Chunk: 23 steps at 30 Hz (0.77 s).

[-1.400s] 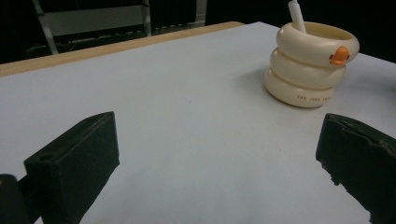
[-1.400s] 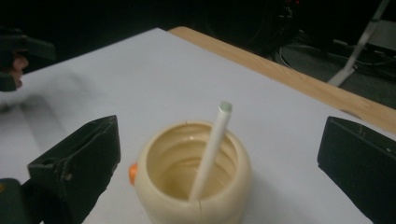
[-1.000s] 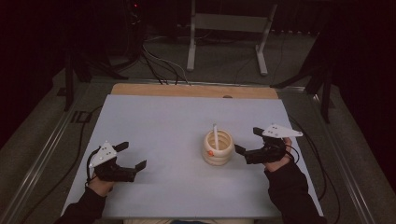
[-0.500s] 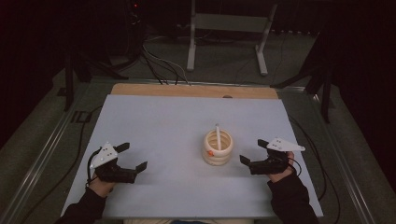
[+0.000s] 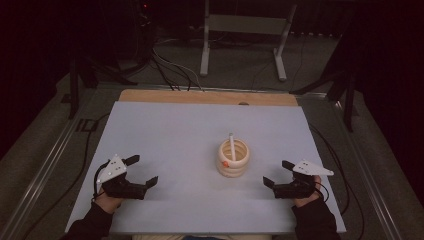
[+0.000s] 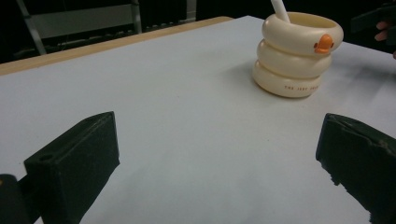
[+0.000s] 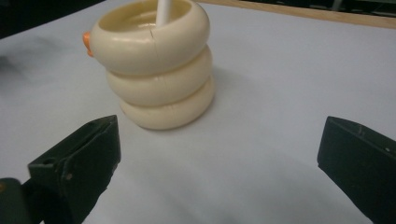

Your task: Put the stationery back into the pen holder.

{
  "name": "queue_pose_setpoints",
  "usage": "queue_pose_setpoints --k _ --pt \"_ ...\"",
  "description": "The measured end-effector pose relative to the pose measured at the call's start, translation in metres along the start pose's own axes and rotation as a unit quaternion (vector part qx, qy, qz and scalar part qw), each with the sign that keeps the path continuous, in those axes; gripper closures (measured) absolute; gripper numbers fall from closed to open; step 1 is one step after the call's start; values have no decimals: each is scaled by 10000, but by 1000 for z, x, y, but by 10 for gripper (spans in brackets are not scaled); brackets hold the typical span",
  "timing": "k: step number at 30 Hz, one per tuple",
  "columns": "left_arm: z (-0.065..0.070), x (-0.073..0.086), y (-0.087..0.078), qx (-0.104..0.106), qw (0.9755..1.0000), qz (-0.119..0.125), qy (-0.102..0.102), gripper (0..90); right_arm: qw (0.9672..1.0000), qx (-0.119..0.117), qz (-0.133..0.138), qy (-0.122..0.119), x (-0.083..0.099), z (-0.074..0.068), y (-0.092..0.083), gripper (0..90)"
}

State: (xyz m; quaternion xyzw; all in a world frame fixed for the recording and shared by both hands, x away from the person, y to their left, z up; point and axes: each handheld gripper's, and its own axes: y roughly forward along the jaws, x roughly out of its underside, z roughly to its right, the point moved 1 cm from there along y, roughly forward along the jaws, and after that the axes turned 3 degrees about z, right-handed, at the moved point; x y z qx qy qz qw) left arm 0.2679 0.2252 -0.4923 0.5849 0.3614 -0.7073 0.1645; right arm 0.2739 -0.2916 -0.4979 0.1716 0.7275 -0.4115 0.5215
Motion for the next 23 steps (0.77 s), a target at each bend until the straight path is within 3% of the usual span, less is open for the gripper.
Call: queue_pose_setpoints --k 7,23 --pt "0 1 0 32 10000 -15 6 1 9999 112 -5 14 7 3 -4 0" --pt "2 1 1 77 10000 -19 43 1 10000 7 -36 2 6 4 1 0"
